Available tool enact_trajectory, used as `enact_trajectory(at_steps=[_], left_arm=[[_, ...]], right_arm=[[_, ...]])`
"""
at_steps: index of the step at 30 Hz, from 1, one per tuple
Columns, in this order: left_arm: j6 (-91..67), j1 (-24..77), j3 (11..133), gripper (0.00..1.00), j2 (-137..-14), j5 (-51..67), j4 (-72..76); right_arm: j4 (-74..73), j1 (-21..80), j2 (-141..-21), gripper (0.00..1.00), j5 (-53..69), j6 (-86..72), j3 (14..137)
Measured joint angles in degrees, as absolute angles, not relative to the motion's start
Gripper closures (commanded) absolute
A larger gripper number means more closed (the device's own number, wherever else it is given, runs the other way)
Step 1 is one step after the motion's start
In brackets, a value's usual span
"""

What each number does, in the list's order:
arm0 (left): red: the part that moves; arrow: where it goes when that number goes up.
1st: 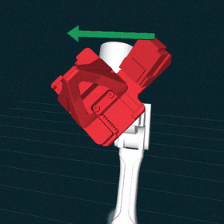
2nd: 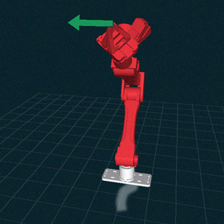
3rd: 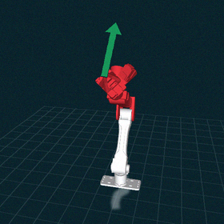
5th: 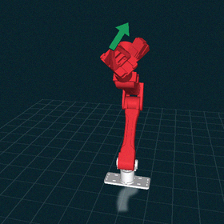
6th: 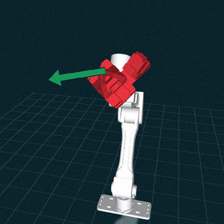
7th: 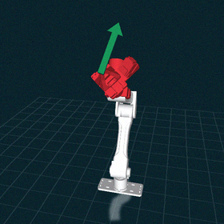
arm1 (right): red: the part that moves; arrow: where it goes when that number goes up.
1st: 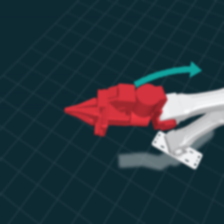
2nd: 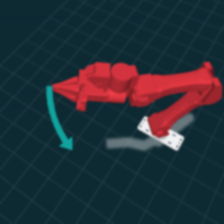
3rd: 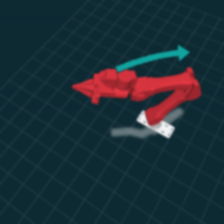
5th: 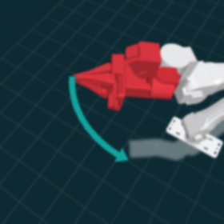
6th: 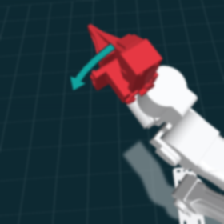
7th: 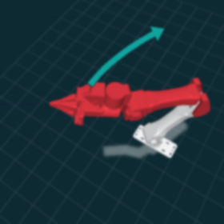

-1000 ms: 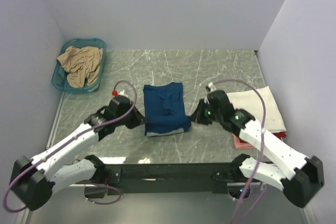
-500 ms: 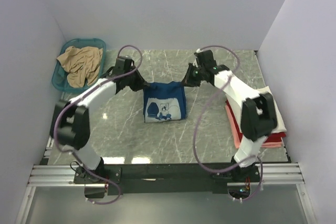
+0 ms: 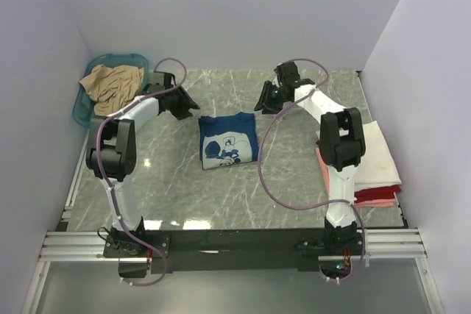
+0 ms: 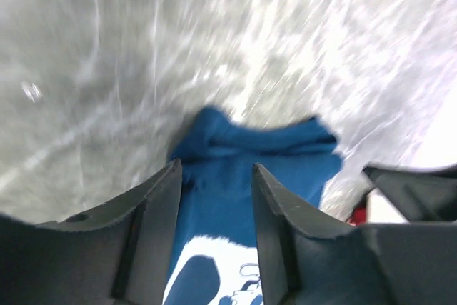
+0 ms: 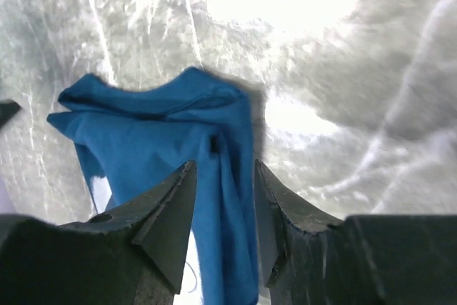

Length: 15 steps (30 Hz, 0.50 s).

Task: Fold and stack the t-shirts
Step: Fold the tshirt

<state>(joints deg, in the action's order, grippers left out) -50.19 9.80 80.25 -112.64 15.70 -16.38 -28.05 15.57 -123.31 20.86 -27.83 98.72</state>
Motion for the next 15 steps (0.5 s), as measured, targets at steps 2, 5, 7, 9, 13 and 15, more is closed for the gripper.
enact_trajectory(at_steps=[2,5,7,9,13,15], left_arm=[[-49.9,8.8,81.0,0.54,-111.8,15.6,-15.7],[-49.6,8.7,80.4,0.68,-108.6,15.5,-16.3],[-49.8,10.1,78.7,0.76,-105.2,14.9,-16.5],[-50.5,12.9,75.2,0.86,-100.6,14.3,-16.2],[-52.1,21.8,67.8,0.98,-93.1,13.8,-14.3],[-52.9,26.3,65.0,0.99,-91.8,14.2,-13.4]], right_arm=[[-26.9,15.2,-120.0,0.57,19.5,-27.7,95.0],[-24.9,15.5,-110.2,0.62,18.7,-28.3,84.0],[-24.2,16.7,-102.9,0.66,18.4,-28.8,77.3],[-20.8,18.9,-95.2,0.67,18.8,-29.9,70.1],[-15.8,23.6,-84.9,0.68,20.1,-32.1,58.8],[-13.9,25.6,-83.3,0.69,20.5,-33.1,55.5]])
